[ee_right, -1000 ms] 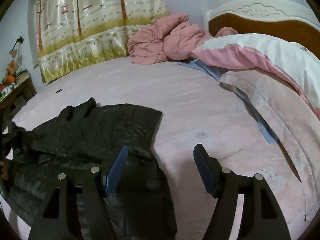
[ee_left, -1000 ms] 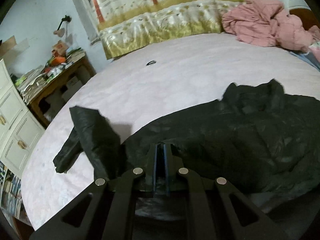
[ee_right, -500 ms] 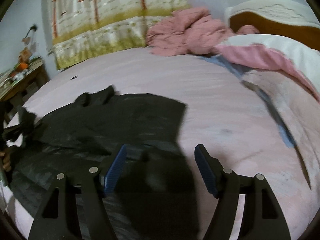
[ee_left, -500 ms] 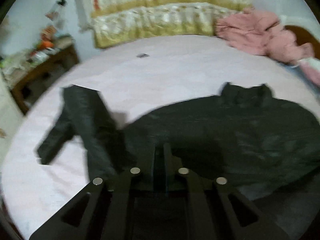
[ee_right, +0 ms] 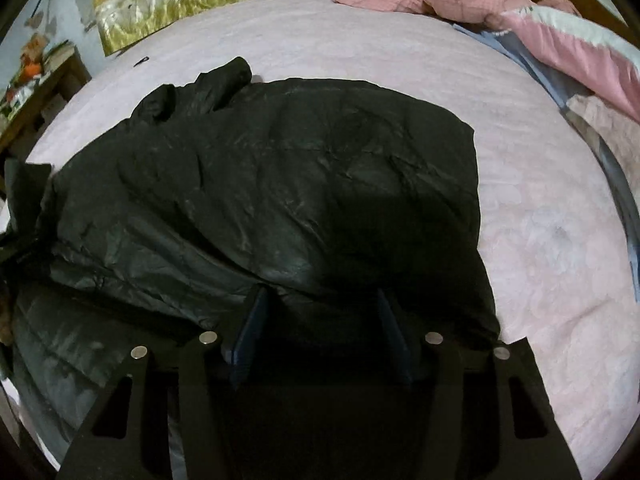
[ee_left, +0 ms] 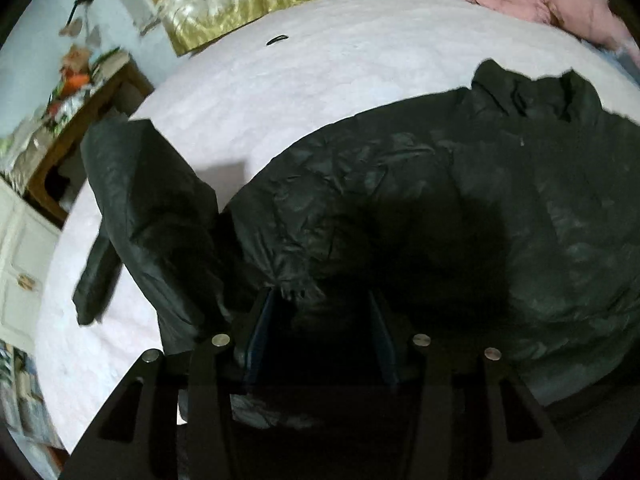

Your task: Fold large clothes

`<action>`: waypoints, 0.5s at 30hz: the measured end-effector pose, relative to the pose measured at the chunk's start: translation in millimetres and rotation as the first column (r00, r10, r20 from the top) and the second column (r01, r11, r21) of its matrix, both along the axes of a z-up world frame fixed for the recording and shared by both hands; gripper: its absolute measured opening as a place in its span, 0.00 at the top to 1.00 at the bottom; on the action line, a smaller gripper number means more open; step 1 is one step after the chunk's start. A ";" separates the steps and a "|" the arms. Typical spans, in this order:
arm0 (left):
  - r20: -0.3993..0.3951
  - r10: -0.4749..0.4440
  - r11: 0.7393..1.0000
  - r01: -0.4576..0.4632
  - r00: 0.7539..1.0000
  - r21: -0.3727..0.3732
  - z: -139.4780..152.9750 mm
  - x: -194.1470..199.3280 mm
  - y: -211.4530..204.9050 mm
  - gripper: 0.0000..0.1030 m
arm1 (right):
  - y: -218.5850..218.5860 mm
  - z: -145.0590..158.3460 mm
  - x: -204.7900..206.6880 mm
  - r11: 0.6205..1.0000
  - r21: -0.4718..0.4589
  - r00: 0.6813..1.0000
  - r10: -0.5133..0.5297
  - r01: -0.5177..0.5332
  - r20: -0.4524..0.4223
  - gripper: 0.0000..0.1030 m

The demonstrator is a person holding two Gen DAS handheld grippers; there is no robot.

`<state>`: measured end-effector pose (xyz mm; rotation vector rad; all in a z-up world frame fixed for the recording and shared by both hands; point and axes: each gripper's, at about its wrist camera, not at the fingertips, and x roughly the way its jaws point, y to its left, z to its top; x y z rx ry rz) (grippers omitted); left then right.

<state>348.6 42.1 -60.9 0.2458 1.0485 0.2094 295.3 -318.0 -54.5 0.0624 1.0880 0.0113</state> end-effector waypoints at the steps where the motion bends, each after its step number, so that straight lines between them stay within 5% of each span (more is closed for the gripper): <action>1: 0.001 -0.003 1.000 0.003 1.000 0.004 -0.1 0.2 -0.7 0.52 | -1.3 0.8 -1.7 1.000 -0.008 1.000 0.004 -0.004 -0.001 0.47; 5: 0.053 -0.012 0.998 0.015 0.999 -0.056 7.0 -7.2 6.6 0.55 | -0.9 3.3 -8.7 0.999 -0.043 1.000 0.014 -0.013 0.022 0.47; 8: 0.161 -0.048 0.995 0.062 0.986 -0.082 31.1 -28.5 11.8 0.55 | -2.7 23.3 -26.1 1.000 -0.019 0.991 0.006 -0.004 0.133 0.46; 15: 0.453 -0.065 0.974 0.155 0.889 -0.165 121.8 -115.6 26.4 0.55 | 1.7 86.4 -76.7 1.000 0.025 0.936 -0.007 -0.002 0.351 0.32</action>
